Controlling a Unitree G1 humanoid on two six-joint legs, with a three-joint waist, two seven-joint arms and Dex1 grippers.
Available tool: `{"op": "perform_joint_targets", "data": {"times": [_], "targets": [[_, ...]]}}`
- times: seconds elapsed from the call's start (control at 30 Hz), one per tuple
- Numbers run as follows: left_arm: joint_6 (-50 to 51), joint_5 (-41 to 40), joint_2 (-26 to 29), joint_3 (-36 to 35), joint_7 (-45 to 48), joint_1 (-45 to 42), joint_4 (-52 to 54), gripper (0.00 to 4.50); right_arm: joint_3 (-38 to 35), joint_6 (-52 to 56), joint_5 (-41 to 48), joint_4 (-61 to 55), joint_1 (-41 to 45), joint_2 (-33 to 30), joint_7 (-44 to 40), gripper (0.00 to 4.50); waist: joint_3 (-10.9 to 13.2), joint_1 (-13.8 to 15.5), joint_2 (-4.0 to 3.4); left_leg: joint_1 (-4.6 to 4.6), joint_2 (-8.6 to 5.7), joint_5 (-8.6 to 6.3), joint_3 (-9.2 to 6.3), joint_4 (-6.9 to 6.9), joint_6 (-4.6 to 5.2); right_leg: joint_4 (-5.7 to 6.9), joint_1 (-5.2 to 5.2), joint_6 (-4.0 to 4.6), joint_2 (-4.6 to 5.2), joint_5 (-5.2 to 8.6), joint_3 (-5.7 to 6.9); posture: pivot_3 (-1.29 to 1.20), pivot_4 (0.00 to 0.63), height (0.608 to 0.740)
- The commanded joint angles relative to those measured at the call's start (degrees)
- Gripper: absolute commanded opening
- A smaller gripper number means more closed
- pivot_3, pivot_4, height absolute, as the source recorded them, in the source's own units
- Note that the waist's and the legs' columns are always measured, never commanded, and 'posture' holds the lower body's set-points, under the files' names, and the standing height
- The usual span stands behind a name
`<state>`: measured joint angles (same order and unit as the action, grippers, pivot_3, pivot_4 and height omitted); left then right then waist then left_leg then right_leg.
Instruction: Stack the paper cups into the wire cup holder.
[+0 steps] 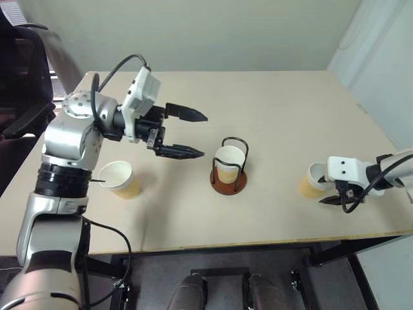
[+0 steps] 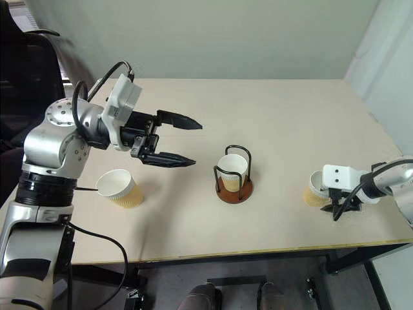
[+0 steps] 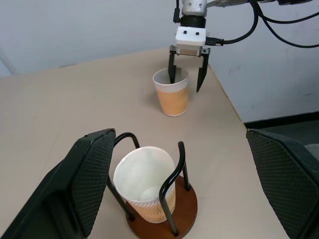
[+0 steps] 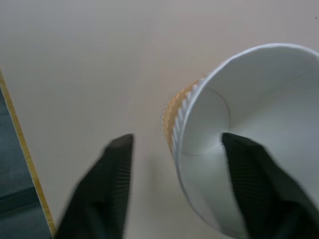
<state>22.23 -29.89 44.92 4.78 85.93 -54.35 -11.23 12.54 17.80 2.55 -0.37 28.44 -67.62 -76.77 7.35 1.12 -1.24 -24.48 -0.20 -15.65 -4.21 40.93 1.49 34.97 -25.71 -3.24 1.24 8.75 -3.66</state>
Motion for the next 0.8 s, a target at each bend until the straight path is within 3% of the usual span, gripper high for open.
{"op": "perform_joint_targets", "data": {"times": [0.03, 0.1, 0.17, 0.47, 0.8], "targets": [[-0.17, 1.71, 2.29, -1.92, 0.00, -0.24, -0.94, 4.50, -0.95, -0.62, -0.54, 0.27, 2.07, -0.10, -1.49, 1.24, 0.00, -0.08, 0.00, 0.00, 0.00, 0.00, 0.00, 0.00, 0.00, -0.01, 0.00, 0.02, 0.00, 0.00, 0.00, 0.00, 0.150, 0.740], [-1.31, 2.62, 3.09, -2.14, 0.77, -0.80, -3.47, 4.50, -1.27, -0.23, -0.30, 0.32, 2.91, -0.25, -2.46, 0.47, 0.00, -0.08, 0.00, 0.01, 0.00, 0.00, 0.00, -0.01, 0.00, -0.01, 0.00, 0.03, 0.00, 0.01, -0.01, 0.00, 0.150, 0.740], [-2.98, 3.27, 3.69, -2.47, 1.98, -1.18, -5.44, 4.50, -1.81, 0.53, 0.30, -0.39, 3.47, -0.49, -3.36, 0.05, 0.00, -0.08, 0.00, 0.01, 0.00, 0.00, -0.01, -0.03, 0.00, 0.00, -0.01, 0.06, 0.00, 0.01, -0.01, 0.00, 0.150, 0.740], [-9.86, 8.76, 5.06, -2.13, 4.86, -5.40, -18.11, 4.50, -5.62, 7.96, 5.08, -8.47, 8.43, -1.62, -5.79, 0.05, 0.00, -0.15, 0.00, -0.07, -0.01, 0.03, -0.01, -0.27, -0.05, -0.04, -0.16, 0.18, -0.01, 0.06, -0.03, 0.00, 0.150, 0.740], [-12.87, 10.61, 3.03, -0.59, 6.57, -8.50, -23.17, 4.50, -4.45, 18.82, 9.47, -14.59, 26.41, 1.21, -6.01, 0.05, 0.00, -0.33, 0.00, -0.08, 0.02, 0.20, -0.03, -0.88, -0.32, -0.02, -0.50, 0.46, -0.01, 0.23, -0.01, 0.00, 0.150, 0.740]]}}
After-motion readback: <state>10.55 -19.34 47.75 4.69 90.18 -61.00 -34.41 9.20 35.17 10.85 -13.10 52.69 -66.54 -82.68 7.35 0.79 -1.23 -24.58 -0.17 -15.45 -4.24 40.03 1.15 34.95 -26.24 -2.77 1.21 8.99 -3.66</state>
